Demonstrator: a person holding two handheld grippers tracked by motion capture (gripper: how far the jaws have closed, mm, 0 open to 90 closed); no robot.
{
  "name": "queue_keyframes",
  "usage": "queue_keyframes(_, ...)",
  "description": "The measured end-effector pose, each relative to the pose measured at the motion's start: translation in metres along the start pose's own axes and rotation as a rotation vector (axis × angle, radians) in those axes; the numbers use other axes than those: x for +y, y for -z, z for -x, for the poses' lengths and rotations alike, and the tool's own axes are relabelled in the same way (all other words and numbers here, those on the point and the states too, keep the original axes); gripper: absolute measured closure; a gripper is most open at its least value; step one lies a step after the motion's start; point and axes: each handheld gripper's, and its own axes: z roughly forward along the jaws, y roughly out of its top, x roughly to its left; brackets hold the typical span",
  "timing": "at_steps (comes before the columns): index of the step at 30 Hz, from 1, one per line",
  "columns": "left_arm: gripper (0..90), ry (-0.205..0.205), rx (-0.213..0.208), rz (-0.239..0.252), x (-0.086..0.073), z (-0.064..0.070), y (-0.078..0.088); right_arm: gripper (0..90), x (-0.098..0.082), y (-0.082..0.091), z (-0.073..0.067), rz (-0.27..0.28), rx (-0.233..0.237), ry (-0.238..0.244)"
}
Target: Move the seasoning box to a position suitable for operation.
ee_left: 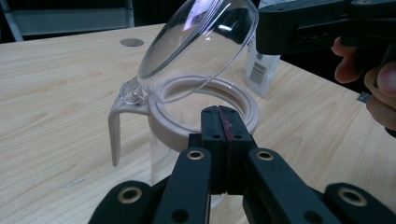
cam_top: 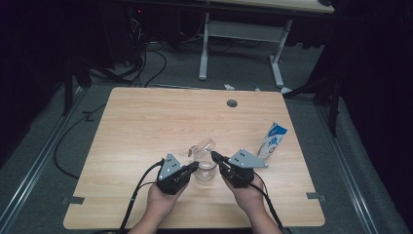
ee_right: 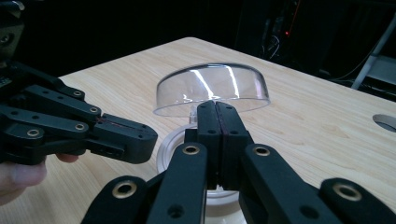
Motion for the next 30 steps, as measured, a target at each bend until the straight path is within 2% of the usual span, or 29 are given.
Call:
queue_keyframes(7,89.6,0.023,-0.012,0.01,0.001,0.0,-0.005,89.5,0.004,0.001,-0.002,0.001,0.0,0.006)
queue_keyframes(15,89.8,0.018,-0.013,0.023,0.005,0.003,-0.005,89.5,0.003,0.002,-0.002,-0.006,0.001,0.011)
queue_keyframes(24,89.9,0.026,-0.01,0.038,0.007,0.004,-0.007,89.4,-0.016,-0.001,-0.001,-0.05,-0.001,0.0)
queue_keyframes(30,89.9,0.028,-0.001,0.047,0.009,0.002,-0.006,89.4,-0.02,-0.004,-0.001,-0.061,0.0,-0.002)
